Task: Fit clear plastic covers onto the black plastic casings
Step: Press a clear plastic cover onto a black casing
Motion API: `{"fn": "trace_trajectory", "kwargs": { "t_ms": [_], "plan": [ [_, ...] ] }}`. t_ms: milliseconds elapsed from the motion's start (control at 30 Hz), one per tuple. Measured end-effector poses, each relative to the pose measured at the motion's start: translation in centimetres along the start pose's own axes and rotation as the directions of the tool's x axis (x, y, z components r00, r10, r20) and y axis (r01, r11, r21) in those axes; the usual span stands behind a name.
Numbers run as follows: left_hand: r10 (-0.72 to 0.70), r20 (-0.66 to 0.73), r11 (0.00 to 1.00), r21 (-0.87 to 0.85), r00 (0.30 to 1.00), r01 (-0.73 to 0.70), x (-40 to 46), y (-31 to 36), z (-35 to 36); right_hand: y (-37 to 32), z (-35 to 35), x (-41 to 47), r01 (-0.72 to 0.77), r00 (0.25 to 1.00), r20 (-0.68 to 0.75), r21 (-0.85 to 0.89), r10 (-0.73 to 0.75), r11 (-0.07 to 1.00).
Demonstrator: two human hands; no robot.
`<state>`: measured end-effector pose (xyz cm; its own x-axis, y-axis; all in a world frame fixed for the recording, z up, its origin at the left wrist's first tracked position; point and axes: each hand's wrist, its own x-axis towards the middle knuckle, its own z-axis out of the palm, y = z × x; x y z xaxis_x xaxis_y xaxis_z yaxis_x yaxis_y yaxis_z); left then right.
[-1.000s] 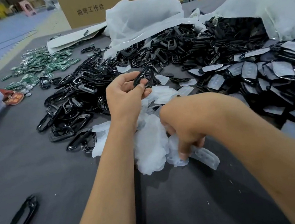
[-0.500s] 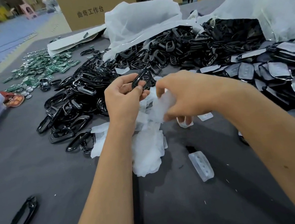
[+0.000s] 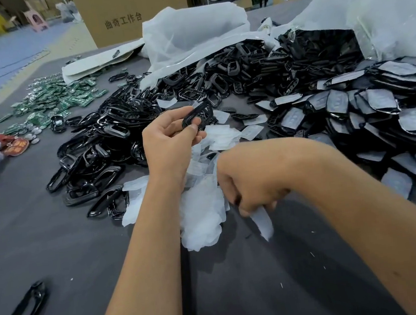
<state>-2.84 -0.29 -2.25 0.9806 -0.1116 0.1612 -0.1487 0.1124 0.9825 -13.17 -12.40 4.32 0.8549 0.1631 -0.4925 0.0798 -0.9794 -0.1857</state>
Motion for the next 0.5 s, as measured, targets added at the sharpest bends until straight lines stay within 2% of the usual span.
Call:
{"fn": "trace_trajectory", "kwargs": {
  "t_ms": [67,133,167,233,300,400,500],
  "plan": [
    [0.009,-0.001,1.000,-0.010,1.000,-0.009,0.0,0.1,0.0,1.4,-0.6,0.4,0.048,0.985,-0.172,0.135,-0.024,0.990],
    [0.007,-0.009,1.000,-0.029,1.000,-0.007,0.1,0.1,0.0,3.3,-1.1,1.0,0.165,0.918,-0.394,0.287,-0.041,0.944],
    [0.003,-0.012,1.000,-0.031,1.000,-0.004,0.1,0.1,-0.1,4.1,-1.2,1.4,0.253,0.876,-0.482,0.390,-0.038,0.886],
    [0.002,-0.007,1.000,-0.014,1.000,-0.002,0.2,-0.1,-0.1,5.3,-1.0,2.6,0.421,0.789,-0.614,0.576,0.031,0.701],
    [0.008,0.000,1.000,0.011,1.000,-0.008,0.3,-0.3,0.0,6.0,-0.2,4.0,0.535,0.724,-0.672,0.691,0.159,0.486],
    [0.016,-0.007,0.999,0.039,1.000,-0.016,0.5,-0.7,0.0,6.2,1.7,6.0,0.623,0.705,-0.653,0.757,0.277,0.197],
    [0.008,-0.013,0.999,0.052,1.000,-0.007,0.7,-1.0,0.1,5.9,2.8,7.0,0.661,0.668,-0.631,0.747,0.395,0.077]
  ]
}}
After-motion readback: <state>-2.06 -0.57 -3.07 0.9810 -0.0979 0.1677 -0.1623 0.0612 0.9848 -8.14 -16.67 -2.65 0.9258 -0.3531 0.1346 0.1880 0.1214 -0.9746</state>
